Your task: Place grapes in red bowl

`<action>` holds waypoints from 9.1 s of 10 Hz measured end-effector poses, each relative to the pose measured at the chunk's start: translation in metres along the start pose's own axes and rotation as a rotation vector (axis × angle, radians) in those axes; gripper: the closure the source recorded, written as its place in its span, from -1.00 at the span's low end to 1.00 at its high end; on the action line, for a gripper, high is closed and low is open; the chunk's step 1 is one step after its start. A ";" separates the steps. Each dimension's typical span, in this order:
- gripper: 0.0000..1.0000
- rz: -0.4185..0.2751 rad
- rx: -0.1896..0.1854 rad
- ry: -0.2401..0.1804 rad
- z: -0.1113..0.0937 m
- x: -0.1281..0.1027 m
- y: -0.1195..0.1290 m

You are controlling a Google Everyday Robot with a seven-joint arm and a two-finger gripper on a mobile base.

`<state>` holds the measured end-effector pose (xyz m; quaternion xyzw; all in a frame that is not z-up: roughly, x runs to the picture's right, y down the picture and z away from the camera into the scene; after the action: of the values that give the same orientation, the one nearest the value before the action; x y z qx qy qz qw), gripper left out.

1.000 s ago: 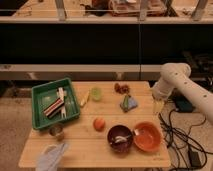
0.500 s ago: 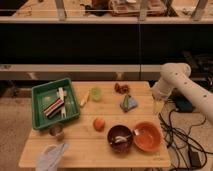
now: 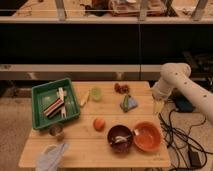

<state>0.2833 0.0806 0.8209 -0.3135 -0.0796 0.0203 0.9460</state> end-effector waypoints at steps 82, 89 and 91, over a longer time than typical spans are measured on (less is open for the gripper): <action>1.00 -0.664 -0.145 -0.215 -0.089 0.058 0.201; 1.00 -0.780 -0.201 -0.229 -0.072 0.014 0.204; 1.00 -0.797 -0.216 -0.245 -0.064 0.006 0.205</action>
<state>0.3022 0.2082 0.6490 -0.3506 -0.3079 -0.3179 0.8254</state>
